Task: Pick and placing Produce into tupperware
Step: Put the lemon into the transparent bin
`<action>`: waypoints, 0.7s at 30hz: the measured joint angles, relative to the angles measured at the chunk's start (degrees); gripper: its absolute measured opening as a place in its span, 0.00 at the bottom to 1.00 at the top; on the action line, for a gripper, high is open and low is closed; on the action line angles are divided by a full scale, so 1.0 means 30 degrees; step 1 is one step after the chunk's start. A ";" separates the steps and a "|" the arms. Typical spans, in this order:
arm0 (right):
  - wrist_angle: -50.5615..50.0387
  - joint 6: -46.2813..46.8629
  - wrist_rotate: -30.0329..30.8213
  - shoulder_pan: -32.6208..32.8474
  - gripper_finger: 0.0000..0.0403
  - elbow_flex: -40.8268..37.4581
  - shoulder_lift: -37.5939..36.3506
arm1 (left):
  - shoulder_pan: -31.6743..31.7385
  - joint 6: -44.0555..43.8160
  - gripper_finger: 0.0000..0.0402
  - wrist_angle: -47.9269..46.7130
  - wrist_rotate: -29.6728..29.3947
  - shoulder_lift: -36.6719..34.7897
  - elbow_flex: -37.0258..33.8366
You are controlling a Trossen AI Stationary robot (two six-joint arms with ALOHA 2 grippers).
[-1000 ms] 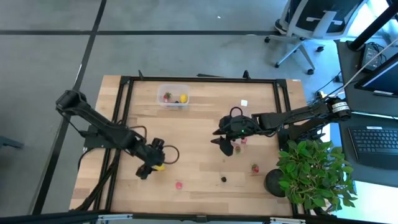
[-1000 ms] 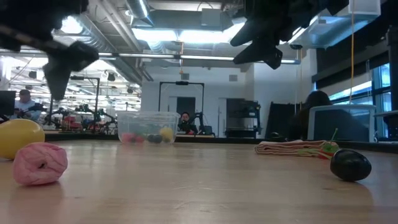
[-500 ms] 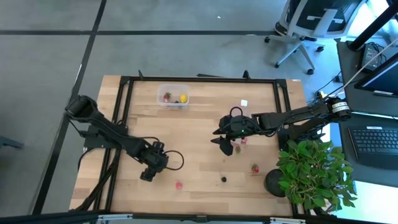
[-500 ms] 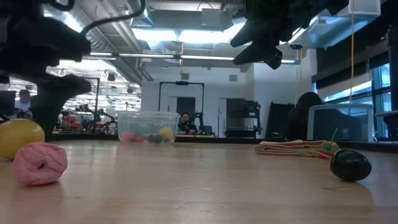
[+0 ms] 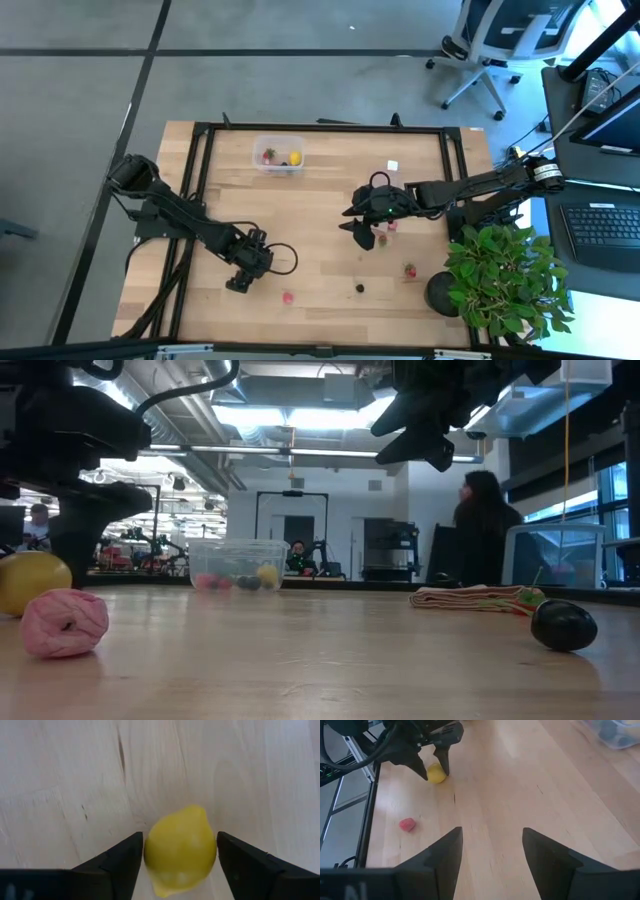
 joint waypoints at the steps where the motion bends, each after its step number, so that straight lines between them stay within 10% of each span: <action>1: 0.0000 0.0000 0.0000 0.0000 0.52 0.0000 0.0003 | 0.0000 0.0002 0.58 0.0000 0.0000 0.0000 0.0000; 14: 0.0000 0.0000 0.0000 0.0000 0.52 0.0000 0.0006 | 0.0551 -0.0012 0.49 -0.1938 -0.0049 -0.0207 0.1174; 21: 0.0038 0.0000 0.0000 0.0000 0.52 0.0000 0.0013 | 0.3591 -0.0220 0.49 -0.7025 -0.3817 -0.2408 0.4906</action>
